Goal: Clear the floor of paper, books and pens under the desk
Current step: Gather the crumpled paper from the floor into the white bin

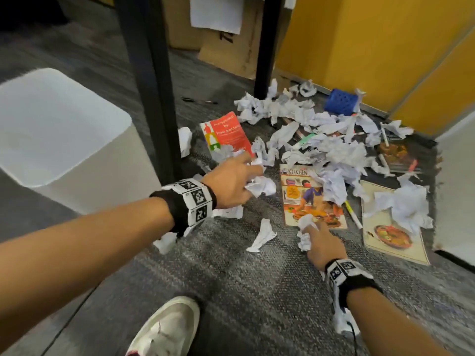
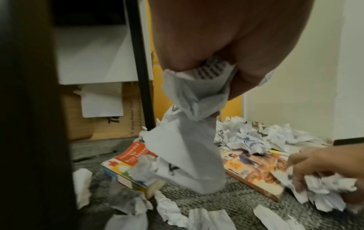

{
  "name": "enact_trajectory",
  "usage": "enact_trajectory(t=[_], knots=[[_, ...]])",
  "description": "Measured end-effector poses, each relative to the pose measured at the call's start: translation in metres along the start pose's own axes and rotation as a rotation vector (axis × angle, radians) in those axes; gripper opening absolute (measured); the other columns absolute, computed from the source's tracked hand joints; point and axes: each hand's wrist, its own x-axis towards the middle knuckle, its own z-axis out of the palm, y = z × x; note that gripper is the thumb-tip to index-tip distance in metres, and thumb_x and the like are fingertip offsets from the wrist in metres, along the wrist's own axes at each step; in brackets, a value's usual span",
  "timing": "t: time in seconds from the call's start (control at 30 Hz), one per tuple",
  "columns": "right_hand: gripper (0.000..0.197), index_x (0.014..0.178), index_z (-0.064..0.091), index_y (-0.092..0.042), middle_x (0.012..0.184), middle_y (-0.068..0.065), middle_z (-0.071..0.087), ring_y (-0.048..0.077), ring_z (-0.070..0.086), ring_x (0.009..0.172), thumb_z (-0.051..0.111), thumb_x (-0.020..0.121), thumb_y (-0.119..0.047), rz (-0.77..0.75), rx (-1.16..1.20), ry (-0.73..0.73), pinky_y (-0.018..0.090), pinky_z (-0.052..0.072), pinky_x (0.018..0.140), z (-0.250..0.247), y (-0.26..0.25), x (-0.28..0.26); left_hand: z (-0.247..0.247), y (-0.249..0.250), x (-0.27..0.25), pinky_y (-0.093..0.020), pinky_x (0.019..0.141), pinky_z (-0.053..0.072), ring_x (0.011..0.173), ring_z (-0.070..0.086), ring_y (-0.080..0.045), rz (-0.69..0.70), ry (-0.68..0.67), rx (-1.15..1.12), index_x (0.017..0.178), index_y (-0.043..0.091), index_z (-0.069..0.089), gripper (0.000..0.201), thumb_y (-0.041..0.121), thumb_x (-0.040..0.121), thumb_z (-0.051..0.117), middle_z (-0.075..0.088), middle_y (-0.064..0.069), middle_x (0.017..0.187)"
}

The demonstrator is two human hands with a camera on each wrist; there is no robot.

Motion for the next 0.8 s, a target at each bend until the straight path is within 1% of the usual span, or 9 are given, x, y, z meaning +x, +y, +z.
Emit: enact_trajectory(t=[0.1, 0.17, 0.2, 0.3, 0.43, 0.53, 0.63, 0.7, 0.8], knots=[[0.055, 0.13, 0.052, -0.02, 0.14, 0.004, 0.04, 0.03, 0.055, 0.118, 0.07, 0.078, -0.018, -0.155, 0.141, 0.107, 0.037, 0.048, 0.089, -0.019, -0.04, 0.003, -0.037, -0.003, -0.034, -0.043, 0.072, 0.048, 0.088, 0.052, -0.03, -0.003, 0.129, -0.014, 0.1, 0.011, 0.059, 0.032, 0.028, 0.075, 0.049, 0.048, -0.01, 0.099], [0.051, 0.122, 0.057, -0.024, 0.127, 0.001, 0.047, 0.026, 0.057, 0.113, 0.072, 0.074, -0.013, -0.351, 0.239, 0.208, 0.037, 0.049, 0.086, -0.046, -0.078, -0.001, -0.062, -0.003, -0.055, -0.038, 0.069, 0.046, 0.082, 0.05, -0.025, 0.006, 0.266, -0.039, 0.094, 0.011, 0.059, 0.033, 0.032, 0.075, 0.042, 0.048, -0.007, 0.095], [0.05, 0.119, 0.059, -0.026, 0.124, -0.001, 0.048, 0.023, 0.057, 0.11, 0.07, 0.072, -0.01, -0.457, 0.272, 0.246, 0.037, 0.049, 0.085, -0.063, -0.1, -0.006, -0.077, -0.002, -0.065, -0.036, 0.067, 0.045, 0.08, 0.049, -0.024, -0.007, 0.324, -0.046, 0.093, 0.012, 0.059, 0.029, 0.031, 0.077, 0.045, 0.047, -0.006, 0.094], [0.043, 0.117, 0.059, -0.029, 0.123, -0.008, 0.052, 0.013, 0.057, 0.107, 0.069, 0.077, -0.015, -0.732, 0.344, 0.313, 0.033, 0.049, 0.086, -0.12, -0.158, -0.033, -0.121, 0.002, -0.087, -0.028, 0.062, 0.039, 0.076, 0.046, -0.018, -0.036, 0.457, -0.035, 0.093, 0.017, 0.06, 0.012, 0.02, 0.081, 0.062, 0.044, -0.001, 0.091], [0.043, 0.118, 0.059, -0.027, 0.12, -0.006, 0.056, 0.01, 0.056, 0.101, 0.066, 0.077, -0.013, -0.976, 0.406, 0.357, 0.028, 0.047, 0.082, -0.179, -0.226, -0.071, -0.17, -0.007, -0.119, -0.023, 0.059, 0.032, 0.075, 0.045, -0.017, -0.089, 0.552, 0.027, 0.095, 0.019, 0.062, 0.015, 0.028, 0.083, 0.057, 0.046, -0.002, 0.089], [0.039, 0.113, 0.058, -0.021, 0.115, -0.002, 0.056, 0.018, 0.058, 0.098, 0.065, 0.076, -0.013, -1.045, 0.424, 0.464, 0.035, 0.048, 0.078, -0.203, -0.269, -0.089, -0.194, -0.026, -0.139, -0.029, 0.064, 0.036, 0.076, 0.045, -0.019, -0.19, 0.601, 0.009, 0.088, 0.016, 0.059, 0.02, 0.033, 0.082, 0.05, 0.05, -0.006, 0.086], [0.038, 0.114, 0.056, -0.02, 0.115, 0.0, 0.055, 0.023, 0.059, 0.1, 0.067, 0.078, -0.022, -1.054, 0.401, 0.533, 0.041, 0.05, 0.081, -0.214, -0.31, -0.099, -0.206, -0.055, -0.156, -0.038, 0.072, 0.042, 0.083, 0.051, -0.028, -0.32, 0.661, -0.037, 0.086, 0.005, 0.058, 0.022, 0.026, 0.083, 0.051, 0.057, -0.014, 0.089], [0.043, 0.12, 0.054, -0.02, 0.119, 0.002, 0.055, 0.027, 0.058, 0.104, 0.066, 0.079, -0.029, -1.056, 0.333, 0.528, 0.045, 0.05, 0.086, -0.218, -0.335, -0.099, -0.208, -0.079, -0.163, -0.039, 0.077, 0.045, 0.089, 0.055, -0.029, -0.387, 0.651, -0.078, 0.09, 0.005, 0.061, 0.022, 0.023, 0.085, 0.05, 0.062, -0.013, 0.092], [0.04, 0.117, 0.053, -0.021, 0.112, 0.003, 0.056, 0.029, 0.057, 0.104, 0.064, 0.08, -0.031, -0.984, 0.121, 0.412, 0.041, 0.047, 0.084, -0.228, -0.367, -0.095, -0.205, -0.112, -0.17, -0.04, 0.085, 0.05, 0.095, 0.06, -0.027, -0.511, 0.548, -0.148, 0.1, 0.009, 0.064, 0.027, 0.027, 0.085, 0.05, 0.067, -0.009, 0.1]])
